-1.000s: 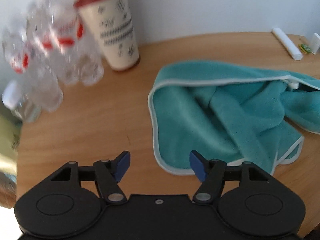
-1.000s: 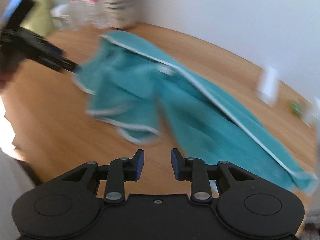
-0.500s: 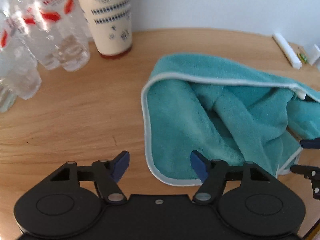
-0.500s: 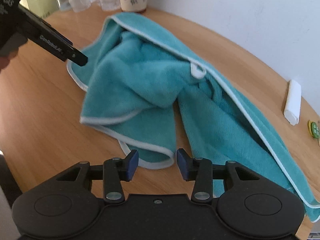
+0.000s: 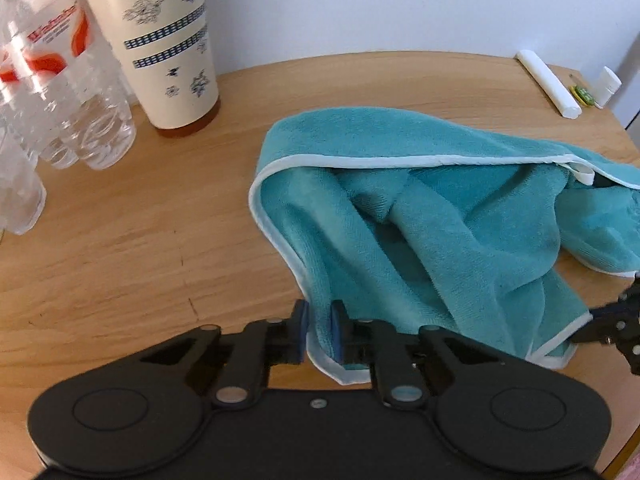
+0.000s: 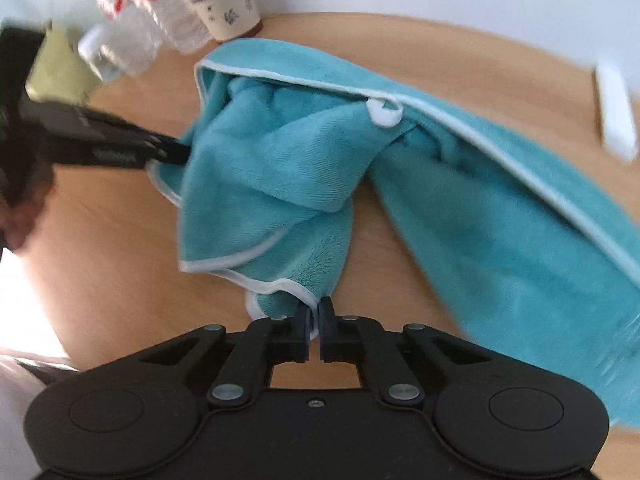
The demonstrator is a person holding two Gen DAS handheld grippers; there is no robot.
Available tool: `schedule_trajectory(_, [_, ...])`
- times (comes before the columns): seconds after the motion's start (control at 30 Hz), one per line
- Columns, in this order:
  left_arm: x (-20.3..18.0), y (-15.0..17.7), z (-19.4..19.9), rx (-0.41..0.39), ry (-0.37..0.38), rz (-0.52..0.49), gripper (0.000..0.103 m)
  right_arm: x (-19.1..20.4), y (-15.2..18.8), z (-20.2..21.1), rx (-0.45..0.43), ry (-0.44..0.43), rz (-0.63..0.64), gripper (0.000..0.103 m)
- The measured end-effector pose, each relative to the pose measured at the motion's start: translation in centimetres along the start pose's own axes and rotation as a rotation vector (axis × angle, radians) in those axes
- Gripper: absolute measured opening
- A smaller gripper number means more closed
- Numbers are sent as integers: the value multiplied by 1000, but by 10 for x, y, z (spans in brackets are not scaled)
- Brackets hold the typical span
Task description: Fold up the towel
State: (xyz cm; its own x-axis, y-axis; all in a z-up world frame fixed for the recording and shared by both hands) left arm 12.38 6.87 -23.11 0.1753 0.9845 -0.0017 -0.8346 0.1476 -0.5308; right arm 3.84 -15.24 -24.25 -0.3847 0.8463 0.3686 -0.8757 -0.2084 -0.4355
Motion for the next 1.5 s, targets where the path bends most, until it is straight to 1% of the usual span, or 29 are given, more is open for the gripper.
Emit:
schedule_trajectory(0.03, [1, -1, -1, -5, -3, -8, 9, 4, 2, 0, 7, -33, -28, 4])
schedule_trajectory(0.1, [9, -6, -3, -26, -62, -33, 8, 16, 7, 1, 31, -117, -92, 4])
schedule_trajectory(0.13, [12, -8, -5, -29, -70, -37, 8, 27, 11, -1, 49, -176, -141, 4])
schedule_trajectory(0.17, [18, -13, -8, -43, -72, -37, 8, 35, 16, 0, 56, -200, -163, 4])
schedule_trajectory(0.23, [23, -18, -12, -53, -83, -55, 8, 59, 20, -7, 78, -284, -230, 4])
schedule_trajectory(0.3, [34, -27, -17, -70, -129, -77, 7, 83, 21, -17, 91, -355, -279, 4])
schedule_trajectory(0.4, [56, -39, -18, -96, -142, -9, 7, 116, 19, -29, 96, -446, -328, 4])
schedule_trajectory(0.5, [72, -45, -15, -112, -163, 11, 7, 151, 15, -39, 94, -537, -359, 4])
schedule_trajectory(0.6, [87, -51, -5, -140, -196, -12, 7, 177, 14, -51, 105, -579, -355, 4])
schedule_trajectory(0.67, [95, -52, -1, -152, -199, -4, 7, 196, 16, -68, 125, -586, -361, 4])
schedule_trajectory(0.73, [104, -51, 3, -150, -208, 15, 7, 209, 15, -78, 114, -585, -372, 4])
schedule_trajectory(0.83, [119, -47, 6, -145, -226, 32, 7, 227, 17, -89, 129, -587, -362, 4])
schedule_trajectory(0.9, [128, -43, 7, -143, -238, 38, 7, 248, 21, -99, 146, -597, -361, 5])
schedule_trajectory(0.97, [137, -42, 7, -139, -246, 55, 8, 255, 23, -105, 143, -565, -348, 12])
schedule_trajectory(1.0, [140, -41, 5, -139, -247, 57, 9, 260, 24, -108, 143, -541, -324, 26])
schedule_trajectory(1.03, [144, -41, 4, -138, -250, 60, 9, 262, 25, -108, 147, -531, -313, 37])
schedule_trajectory(1.07, [147, -40, 2, -128, -255, 56, 10, 262, 26, -107, 149, -516, -302, 50])
schedule_trajectory(1.13, [148, -37, 3, -120, -245, 52, 10, 259, 24, -93, 123, -480, -257, 50])
schedule_trajectory(1.17, [149, -36, 3, -120, -245, 42, 16, 257, 24, -90, 117, -469, -253, 50])
schedule_trajectory(1.2, [150, -35, 4, -123, -249, 31, 27, 247, 24, -77, 95, -441, -255, 50])
schedule_trajectory(1.23, [150, -35, 5, -125, -253, 21, 34, 237, 24, -64, 73, -413, -256, 50])
schedule_trajectory(1.27, [150, -34, 8, -137, -255, -3, 44, 227, 24, -51, 50, -384, -257, 50])
schedule_trajectory(1.3, [149, -33, 10, -144, -255, -17, 51, 217, 23, -37, 28, -356, -259, 50])
schedule_trajectory(1.33, [149, -32, 12, -148, -255, -28, 55, 202, 27, -22, 7, -325, -275, 51])
schedule_trajectory(1.37, [149, -31, 13, -141, -252, -45, 63, 196, 28, -16, -1, -305, -279, 51])
schedule_trajectory(1.4, [148, -31, 14, -137, -251, -55, 67, 172, 35, 4, -26, -239, -290, 51])
schedule_trajectory(1.43, [149, -31, 18, -142, -265, -63, 69, 158, 40, 15, -39, -192, -299, 51])
schedule_trajectory(1.47, [147, -30, 24, -142, -272, -65, 73, 144, 45, 26, -51, -146, -307, 51])
schedule_trajectory(1.5, [145, -29, 29, -141, -277, -66, 76, 117, 57, 46, -70, -56, -318, 51])
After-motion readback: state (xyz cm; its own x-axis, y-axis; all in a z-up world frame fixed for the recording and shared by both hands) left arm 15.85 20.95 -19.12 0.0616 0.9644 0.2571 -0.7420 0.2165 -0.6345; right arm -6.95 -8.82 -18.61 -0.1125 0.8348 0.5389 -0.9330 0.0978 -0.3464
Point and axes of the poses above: each gripper's, at about its wrist camera, not at the fingertips, and z roughly against the way its jaws point, x to its left, y to its underside, the point moved 9 cm from there along -z, roughly the way its jaws point, and after that the axes turned 10 degrees about -x, right-handed, at the moved point
